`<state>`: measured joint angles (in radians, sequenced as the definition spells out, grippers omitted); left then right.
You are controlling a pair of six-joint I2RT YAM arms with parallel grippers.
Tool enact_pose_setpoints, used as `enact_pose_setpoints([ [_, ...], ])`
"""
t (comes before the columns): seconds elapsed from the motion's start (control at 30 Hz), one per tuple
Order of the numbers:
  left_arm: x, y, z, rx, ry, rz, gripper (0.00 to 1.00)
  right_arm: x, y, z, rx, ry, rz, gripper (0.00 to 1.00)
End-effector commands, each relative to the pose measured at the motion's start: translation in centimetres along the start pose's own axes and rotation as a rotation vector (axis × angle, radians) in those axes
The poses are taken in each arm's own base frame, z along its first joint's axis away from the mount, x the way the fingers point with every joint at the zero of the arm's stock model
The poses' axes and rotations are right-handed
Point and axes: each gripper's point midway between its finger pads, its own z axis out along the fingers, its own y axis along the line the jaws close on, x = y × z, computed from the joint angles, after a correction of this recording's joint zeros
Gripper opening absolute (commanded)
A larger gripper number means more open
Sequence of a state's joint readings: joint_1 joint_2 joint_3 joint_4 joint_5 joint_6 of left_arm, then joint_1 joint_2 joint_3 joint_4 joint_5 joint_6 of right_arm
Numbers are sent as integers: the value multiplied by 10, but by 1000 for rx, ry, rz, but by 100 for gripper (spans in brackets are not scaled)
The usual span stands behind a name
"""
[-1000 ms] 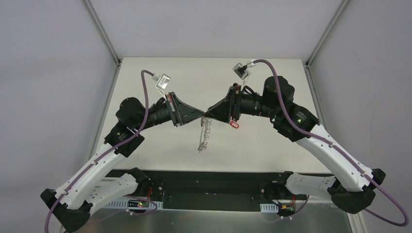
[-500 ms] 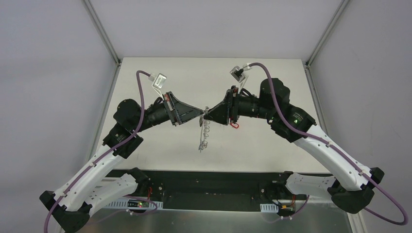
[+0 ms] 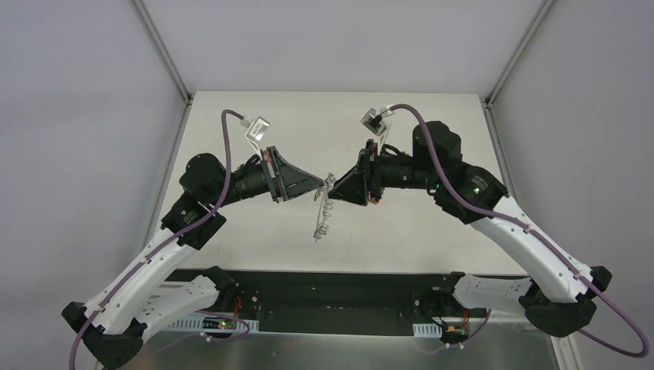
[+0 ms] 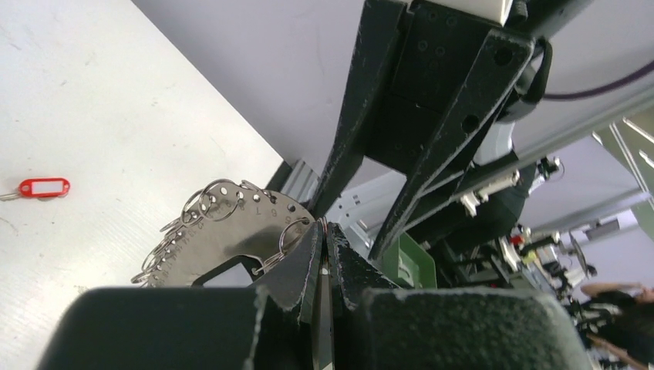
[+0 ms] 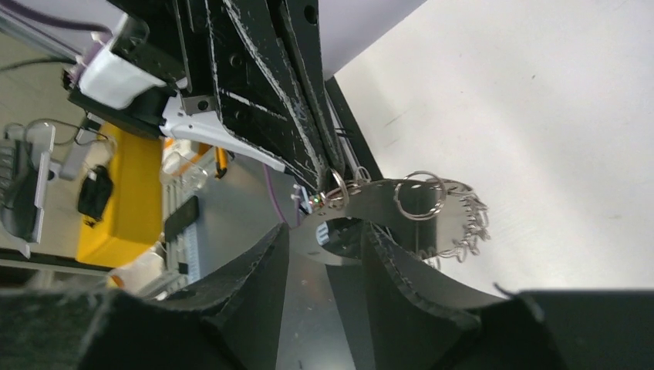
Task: Put the keys on the keyring
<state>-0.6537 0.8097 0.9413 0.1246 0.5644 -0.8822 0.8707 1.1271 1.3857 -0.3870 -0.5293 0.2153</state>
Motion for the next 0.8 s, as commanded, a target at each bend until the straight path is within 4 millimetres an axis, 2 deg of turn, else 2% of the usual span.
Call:
enact_pose_setpoints([
  [0.0, -3, -46, -11, 140, 78, 137, 0, -4, 14, -27, 13, 50, -164, 44],
  [0.17, 5, -60, -16, 201, 174, 192, 0, 5, 20, -38, -5, 137, -235, 47],
  [0.27, 13, -61, -15, 227, 242, 188, 0, 8, 25, -40, -39, 189, -259, 47],
  [0.4, 21, -68, -16, 291, 319, 194, 0, 10, 38, -42, -109, 236, -274, 47],
  [0.53, 23, -67, -15, 300, 341, 208, 0, 7, 49, -41, -171, 252, -267, 47],
  [0.77, 24, -64, -12, 303, 359, 215, 0, 6, 51, -33, -203, 261, -247, 46],
])
